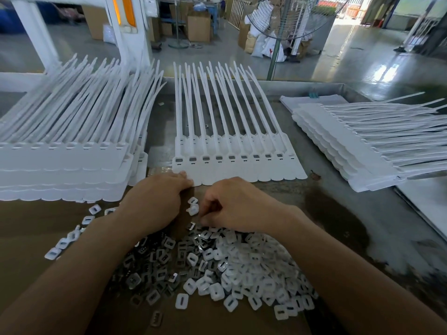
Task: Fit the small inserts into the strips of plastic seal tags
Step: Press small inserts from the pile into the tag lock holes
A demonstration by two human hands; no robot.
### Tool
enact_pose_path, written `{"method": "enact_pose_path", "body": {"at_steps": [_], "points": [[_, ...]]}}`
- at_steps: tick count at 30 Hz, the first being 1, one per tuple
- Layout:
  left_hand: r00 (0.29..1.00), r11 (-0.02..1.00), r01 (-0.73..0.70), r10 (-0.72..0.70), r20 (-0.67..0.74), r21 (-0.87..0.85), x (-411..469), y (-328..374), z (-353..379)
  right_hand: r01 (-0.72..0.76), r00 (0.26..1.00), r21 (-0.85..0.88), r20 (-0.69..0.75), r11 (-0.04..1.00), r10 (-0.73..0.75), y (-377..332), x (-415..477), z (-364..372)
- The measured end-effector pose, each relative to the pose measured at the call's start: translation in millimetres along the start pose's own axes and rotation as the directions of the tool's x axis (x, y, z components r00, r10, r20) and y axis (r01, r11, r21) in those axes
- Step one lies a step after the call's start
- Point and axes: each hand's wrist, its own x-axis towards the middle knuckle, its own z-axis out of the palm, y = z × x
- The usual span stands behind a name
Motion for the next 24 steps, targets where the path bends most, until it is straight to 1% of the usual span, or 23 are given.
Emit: {"method": "enact_pose_path", "body": {"at_steps": [6,9,10,12,14,15,20,24], "points": [[1.0,1.0,-0.002,0.002,0.0,0.001,0.4,0.0,-0.6,-0.007,1.0,-0.059,0.006,0.998,0.007,-1.1,4.1,4.4],[1.0,1.0,-0.003,0.003,0.007,-0.003,1.6,1.6,-0.9,0.019,1.0,-0.096,0.027,0.995,-0.017,1.4,4.9,6.2],[1.0,1.0,-0.002,0.003,0.01,-0.003,0.2,0.8,-0.7,0.023,0.999,-0.074,0.035,0.997,-0.02,1.5,4.4,6.2],[1.0,1.0,0.0,0.0,0.019,-0.001,-3.0,-1.4,-0.6,-0.002,1.0,0.062,0.026,0.998,0.0,1.8,2.7,3.8],[1.0,1.0,0.003,-0.004,0.028,0.006,-4.0,-1.1,-0.9,-0.027,0.999,0.223,-0.026,0.974,0.034,3.2,0.3,-0.2],[1.0,1.0,0.001,-0.002,0.03,0.016,-3.9,-0.2,-1.5,-0.024,0.998,0.267,-0.056,0.963,0.04,4.2,-0.7,-2.0],[0.999,0.999,0.009,-0.011,0.031,0.037,-2.3,2.8,-2.8,-0.007,0.98,0.267,-0.191,0.964,0.06,16.9,0.5,-10.0],[0.999,0.999,0.02,-0.021,0.049,0.027,-2.2,2.5,-3.7,-0.064,0.943,0.4,-0.275,0.914,0.187,34.0,2.0,-16.6]]}}
